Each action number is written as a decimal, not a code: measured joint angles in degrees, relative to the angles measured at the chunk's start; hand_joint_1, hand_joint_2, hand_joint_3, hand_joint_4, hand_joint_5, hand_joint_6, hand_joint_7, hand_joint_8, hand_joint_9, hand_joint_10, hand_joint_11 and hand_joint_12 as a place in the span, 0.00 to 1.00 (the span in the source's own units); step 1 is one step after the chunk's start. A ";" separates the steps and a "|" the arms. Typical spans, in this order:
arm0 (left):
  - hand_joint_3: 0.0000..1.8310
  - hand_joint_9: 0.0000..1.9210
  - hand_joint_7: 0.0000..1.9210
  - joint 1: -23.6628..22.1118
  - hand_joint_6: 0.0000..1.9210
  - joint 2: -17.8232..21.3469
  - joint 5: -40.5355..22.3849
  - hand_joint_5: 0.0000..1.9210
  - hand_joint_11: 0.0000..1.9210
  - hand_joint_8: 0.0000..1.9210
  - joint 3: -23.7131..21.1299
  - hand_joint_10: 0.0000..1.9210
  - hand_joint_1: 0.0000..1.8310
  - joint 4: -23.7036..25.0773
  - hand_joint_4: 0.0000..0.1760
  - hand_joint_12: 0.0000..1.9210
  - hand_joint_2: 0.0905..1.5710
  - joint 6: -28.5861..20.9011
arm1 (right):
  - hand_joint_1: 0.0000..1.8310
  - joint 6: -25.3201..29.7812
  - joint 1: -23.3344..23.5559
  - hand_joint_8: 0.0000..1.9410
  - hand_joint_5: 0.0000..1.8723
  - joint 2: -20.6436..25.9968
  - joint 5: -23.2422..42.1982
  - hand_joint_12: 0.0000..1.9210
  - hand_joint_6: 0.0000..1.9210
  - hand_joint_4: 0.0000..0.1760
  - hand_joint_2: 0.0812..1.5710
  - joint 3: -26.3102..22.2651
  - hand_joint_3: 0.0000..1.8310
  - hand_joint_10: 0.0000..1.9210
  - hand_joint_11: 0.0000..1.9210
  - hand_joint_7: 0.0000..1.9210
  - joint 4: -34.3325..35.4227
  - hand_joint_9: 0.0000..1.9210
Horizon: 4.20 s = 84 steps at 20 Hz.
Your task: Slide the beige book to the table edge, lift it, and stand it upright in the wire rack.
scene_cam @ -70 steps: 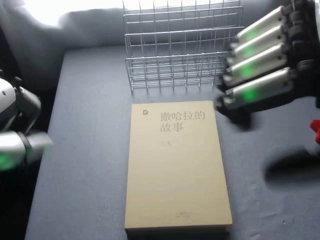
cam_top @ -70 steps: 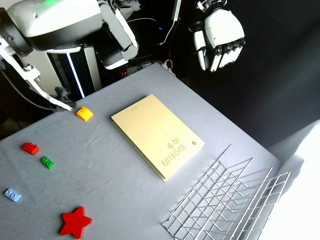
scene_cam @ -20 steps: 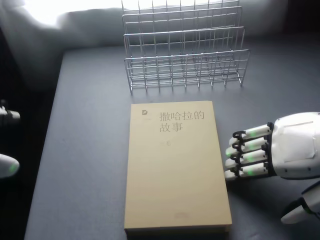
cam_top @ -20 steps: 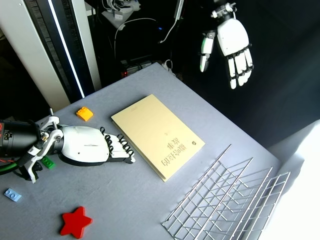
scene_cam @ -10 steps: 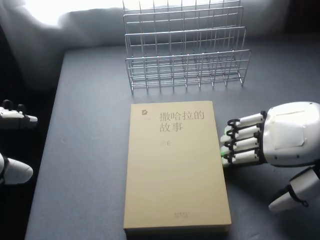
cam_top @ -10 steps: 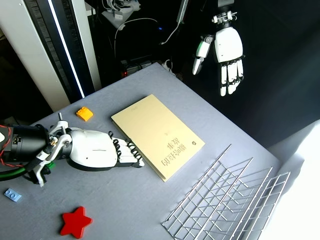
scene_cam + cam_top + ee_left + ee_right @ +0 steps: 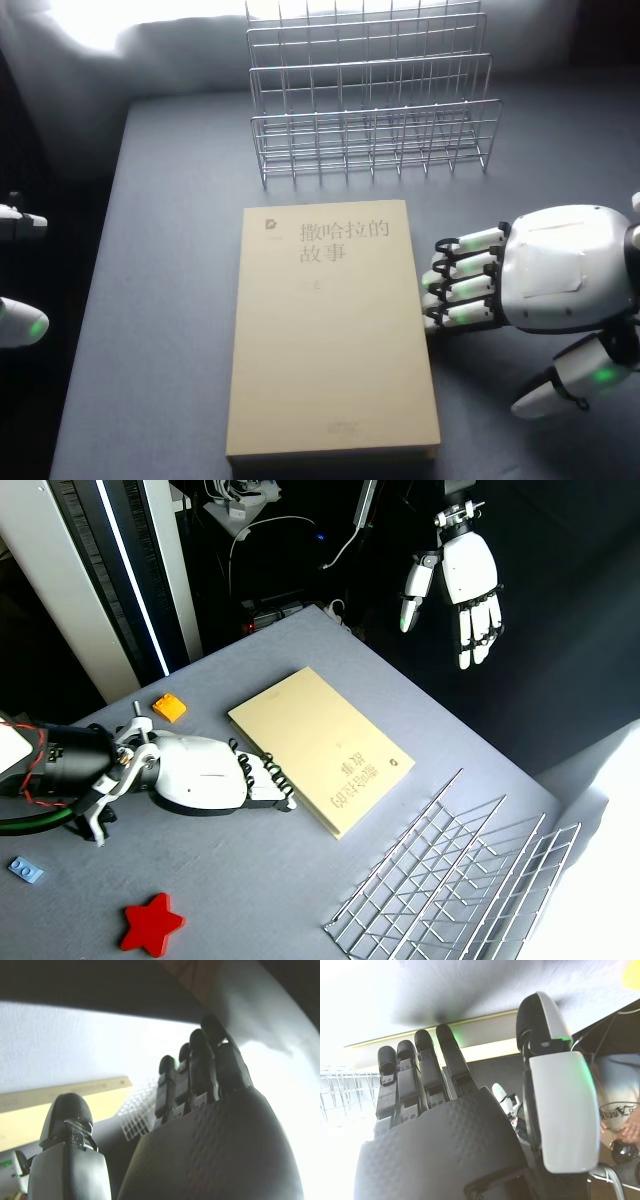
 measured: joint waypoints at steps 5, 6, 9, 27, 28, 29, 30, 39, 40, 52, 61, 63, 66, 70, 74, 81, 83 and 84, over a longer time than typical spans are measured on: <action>0.00 0.09 0.06 0.02 0.00 0.00 -0.09 0.08 0.00 0.00 0.00 0.00 0.21 0.00 0.32 0.35 0.69 0.09 | 0.06 6.54 1.42 0.00 0.09 -1.38 -0.81 0.23 0.00 0.00 0.72 0.00 0.00 0.00 0.00 0.09 -4.68 0.08; 0.00 0.09 0.05 0.02 0.00 0.02 -0.20 0.07 0.00 0.00 0.00 0.00 0.21 0.00 0.33 0.37 0.69 0.09 | 0.05 6.60 1.46 0.00 0.09 -1.75 -1.03 0.23 0.00 0.00 0.72 0.00 0.00 0.00 0.00 0.10 -4.68 0.08; 0.00 0.09 0.06 0.02 0.00 0.00 -0.59 0.07 0.00 0.00 0.00 0.00 0.19 -0.07 0.38 0.36 0.69 0.09 | 0.07 6.82 1.92 0.00 0.09 -2.51 -1.88 0.21 0.00 0.00 0.73 0.00 0.00 0.00 0.00 0.10 -4.61 0.08; 0.00 0.10 0.05 -1.18 0.00 -0.98 -1.55 0.07 0.00 0.00 1.07 0.00 0.20 -0.63 0.35 0.36 0.69 0.66 | 0.05 9.49 5.01 0.00 0.08 -7.48 -7.45 0.20 0.00 0.00 0.73 0.13 0.00 0.00 0.00 0.08 -4.46 0.07; 0.00 0.10 0.05 -1.18 0.00 -0.98 -1.57 0.07 0.00 0.00 1.07 0.00 0.20 -0.63 0.34 0.37 0.69 0.66 | 0.04 9.44 5.01 0.00 0.07 -7.85 -7.67 0.20 0.00 0.00 0.73 0.13 0.00 0.00 0.00 0.08 -4.46 0.07; 0.00 0.11 0.06 -1.18 0.00 -0.98 -1.55 0.07 0.00 0.00 1.07 0.00 0.21 -0.63 0.34 0.38 0.68 0.66 | 0.05 9.44 5.01 0.00 0.07 -8.13 -7.93 0.21 0.00 0.00 0.73 0.13 0.00 0.00 0.00 0.09 -4.46 0.07; 0.00 0.11 0.06 -1.36 0.00 -0.98 -1.60 0.07 0.00 0.00 1.07 0.00 0.22 -0.61 0.35 0.38 0.68 0.66 | 0.05 9.42 5.01 0.00 0.08 -8.35 -8.13 0.21 0.00 0.00 0.73 0.13 0.00 0.00 0.00 0.09 -4.46 0.07; 0.00 0.09 0.05 -2.14 0.00 -0.98 -1.84 0.07 0.00 0.00 1.16 0.00 0.21 -0.85 0.35 0.39 0.68 0.68 | 0.06 9.46 6.05 0.00 0.08 -10.62 -9.64 0.22 0.00 0.00 0.72 0.39 0.00 0.00 0.00 0.08 -4.28 0.07; 0.00 0.08 0.05 -2.12 0.00 -0.98 -1.79 0.07 0.00 0.00 1.16 0.00 0.20 -0.85 0.32 0.39 0.68 0.70 | 0.06 9.49 6.05 0.00 0.08 -10.93 -9.66 0.22 0.00 0.00 0.72 0.50 0.00 0.00 0.00 0.08 -4.24 0.07; 0.00 0.09 0.04 -1.60 0.00 -0.98 -1.73 0.07 0.00 0.00 2.16 0.00 0.19 -1.25 0.33 0.40 0.69 0.92 | 0.06 9.60 7.30 0.00 0.08 -15.72 -12.00 0.20 0.00 0.00 0.73 2.75 0.00 0.00 0.00 0.09 -4.09 0.07; 0.00 0.09 0.05 -1.90 0.00 -0.98 -1.42 0.08 0.00 0.00 2.99 0.00 0.21 -1.29 0.34 0.43 0.68 0.92 | 0.06 9.88 7.72 0.00 0.08 -18.88 -12.74 0.20 0.00 0.00 0.73 5.53 0.00 0.00 0.00 0.09 -4.04 0.07; 0.00 0.08 0.05 -1.90 0.00 -0.98 -1.38 0.09 0.00 0.00 2.97 0.00 0.23 -1.27 0.33 0.42 0.67 0.92 | 0.06 10.25 7.72 0.00 0.07 -19.21 -12.76 0.19 0.00 0.00 0.73 5.53 0.00 0.00 0.00 0.09 -4.04 0.07; 0.00 0.07 0.05 -1.90 0.00 -0.98 -1.25 0.08 0.00 0.00 3.06 0.00 0.22 -1.29 0.34 0.40 0.68 0.92 | 0.06 10.32 7.72 0.00 0.08 -19.65 -12.87 0.21 0.00 0.00 0.73 5.53 0.00 0.00 0.00 0.09 -4.04 0.07; 0.00 0.09 0.06 -1.90 0.00 -0.92 -1.29 0.08 0.00 0.00 3.28 0.00 0.20 -1.29 0.36 0.41 0.68 0.92 | 0.06 10.47 7.80 0.00 0.07 -20.04 -13.49 0.21 0.00 0.00 0.73 5.53 0.00 0.00 0.00 0.09 -4.02 0.07; 0.00 0.08 0.06 -2.08 0.00 -0.92 -1.22 0.08 0.00 0.00 3.41 0.00 0.20 -1.29 0.34 0.41 0.68 0.92 | 0.07 10.58 8.39 0.00 0.09 -20.76 -13.94 0.21 0.00 0.00 0.73 5.53 0.00 0.00 0.00 0.09 -3.98 0.08; 0.00 0.06 0.05 -2.08 0.00 -0.92 -1.22 0.06 0.00 0.00 3.69 0.00 0.19 -1.27 0.40 0.41 0.68 0.92 | 0.06 10.86 8.57 0.00 0.06 -21.53 -14.62 0.19 0.00 0.00 0.73 5.53 0.00 0.00 0.00 0.08 -3.93 0.06; 0.00 0.06 0.04 -2.08 0.00 -0.92 -1.22 0.06 0.00 0.00 3.69 0.00 0.18 -1.29 0.37 0.40 0.69 0.92 | 0.06 10.91 8.63 0.00 0.06 -21.94 -15.04 0.18 0.00 0.00 0.73 5.53 0.00 0.00 0.00 0.09 -3.82 0.06; 0.00 0.06 0.04 -2.08 0.00 -0.92 -1.22 0.06 0.00 0.00 3.69 0.00 0.18 -1.27 0.37 0.40 0.69 0.92 | 0.06 10.93 8.63 0.00 0.06 -22.10 -15.23 0.18 0.00 0.00 0.73 5.53 0.00 0.00 0.00 0.09 -3.82 0.06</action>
